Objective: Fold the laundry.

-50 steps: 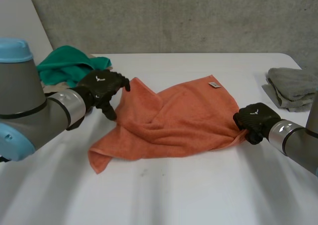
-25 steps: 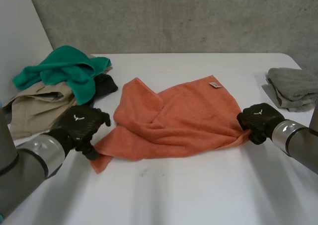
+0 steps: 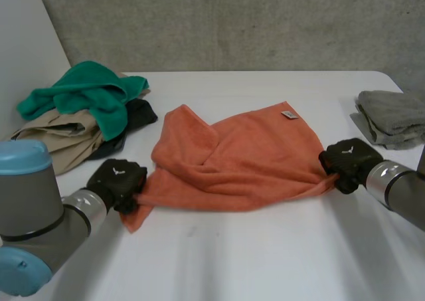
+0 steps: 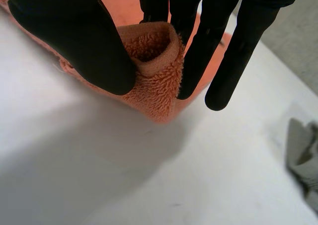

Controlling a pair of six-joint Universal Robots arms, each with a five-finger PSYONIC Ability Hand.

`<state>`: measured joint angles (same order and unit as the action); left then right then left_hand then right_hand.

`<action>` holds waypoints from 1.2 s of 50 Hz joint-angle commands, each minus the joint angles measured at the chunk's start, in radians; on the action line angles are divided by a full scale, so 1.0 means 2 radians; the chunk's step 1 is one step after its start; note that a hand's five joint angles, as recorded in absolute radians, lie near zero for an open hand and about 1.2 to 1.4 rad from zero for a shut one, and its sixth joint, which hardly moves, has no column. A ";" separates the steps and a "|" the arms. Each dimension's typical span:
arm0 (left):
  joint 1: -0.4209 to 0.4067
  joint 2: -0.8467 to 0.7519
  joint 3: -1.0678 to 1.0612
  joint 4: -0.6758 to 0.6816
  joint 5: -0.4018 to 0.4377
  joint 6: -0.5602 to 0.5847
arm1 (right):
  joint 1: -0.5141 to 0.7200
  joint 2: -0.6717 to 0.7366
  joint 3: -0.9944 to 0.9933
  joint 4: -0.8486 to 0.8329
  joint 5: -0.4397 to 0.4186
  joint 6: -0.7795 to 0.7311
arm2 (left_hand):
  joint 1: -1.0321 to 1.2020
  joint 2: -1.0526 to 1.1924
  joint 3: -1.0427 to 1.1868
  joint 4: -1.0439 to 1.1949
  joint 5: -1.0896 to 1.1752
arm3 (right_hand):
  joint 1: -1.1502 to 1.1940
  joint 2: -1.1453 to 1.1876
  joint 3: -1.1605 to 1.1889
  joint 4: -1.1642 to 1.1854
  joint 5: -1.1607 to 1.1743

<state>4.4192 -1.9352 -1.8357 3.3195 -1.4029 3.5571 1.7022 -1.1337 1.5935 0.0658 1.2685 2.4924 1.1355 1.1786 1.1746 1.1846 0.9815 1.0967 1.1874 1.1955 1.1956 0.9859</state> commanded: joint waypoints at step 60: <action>-0.065 -0.097 0.297 0.015 -0.116 0.033 | -0.017 0.021 -0.169 -0.035 0.015 -0.096 | 0.130 0.109 0.111 0.106 0.120 | 0.150 0.104 0.100 0.100 0.118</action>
<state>4.2884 -2.1375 -1.0196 3.3098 -1.6384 3.6238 1.7067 -1.1116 1.1469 -0.1048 1.3426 2.2865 1.1354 1.1965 1.1928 1.2016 0.9916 1.1063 1.1923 1.1991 1.1989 1.0153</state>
